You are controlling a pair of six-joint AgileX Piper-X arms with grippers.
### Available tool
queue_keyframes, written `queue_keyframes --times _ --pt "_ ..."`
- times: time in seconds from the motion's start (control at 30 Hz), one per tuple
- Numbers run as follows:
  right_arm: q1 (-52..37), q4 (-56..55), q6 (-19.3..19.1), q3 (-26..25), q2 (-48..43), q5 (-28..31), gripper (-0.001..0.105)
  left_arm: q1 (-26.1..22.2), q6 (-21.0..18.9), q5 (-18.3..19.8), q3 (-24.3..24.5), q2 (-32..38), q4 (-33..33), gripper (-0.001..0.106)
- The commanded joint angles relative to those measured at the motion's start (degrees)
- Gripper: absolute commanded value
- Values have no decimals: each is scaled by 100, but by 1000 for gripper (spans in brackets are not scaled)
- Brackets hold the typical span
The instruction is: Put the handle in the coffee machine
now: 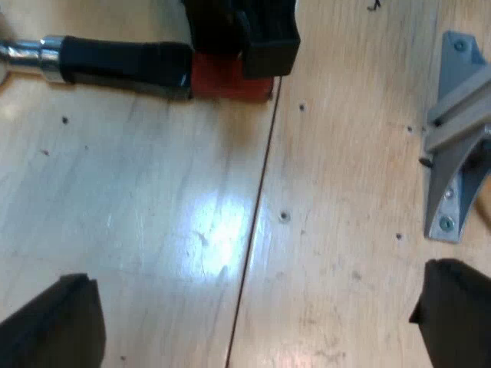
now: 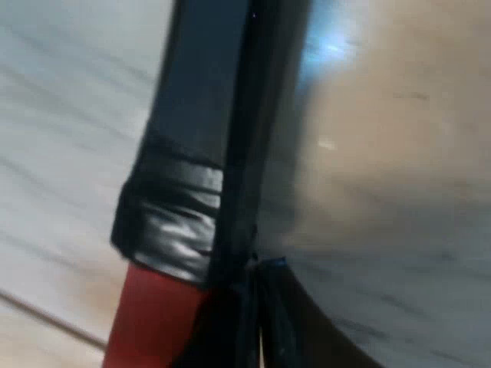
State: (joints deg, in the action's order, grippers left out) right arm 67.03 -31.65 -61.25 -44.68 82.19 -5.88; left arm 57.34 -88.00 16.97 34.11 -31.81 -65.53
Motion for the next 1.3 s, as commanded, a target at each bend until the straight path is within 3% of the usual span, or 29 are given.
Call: queue_keyframes --times 0.03,0.3,0.6,0.8,1.07,1.3 --pt "49 317 205 16 27 -81 0 31 -5 -125 15 104 -80 84" --pt "268 1508 951 16 663 -469 0 31 -48 -224 110 459 -338 84" --pt "362 3035 1591 -4 993 -326 0 31 -48 -508 109 625 -655 84" --pt "362 3863 1654 -39 1135 -161 0 31 -48 -508 109 638 -653 84" --pt "404 3575 1611 -35 1067 -121 0 31 -48 -517 109 638 -653 84" --pt "463 1748 1596 -48 443 888 0 31 -48 -517 109 638 -616 84"
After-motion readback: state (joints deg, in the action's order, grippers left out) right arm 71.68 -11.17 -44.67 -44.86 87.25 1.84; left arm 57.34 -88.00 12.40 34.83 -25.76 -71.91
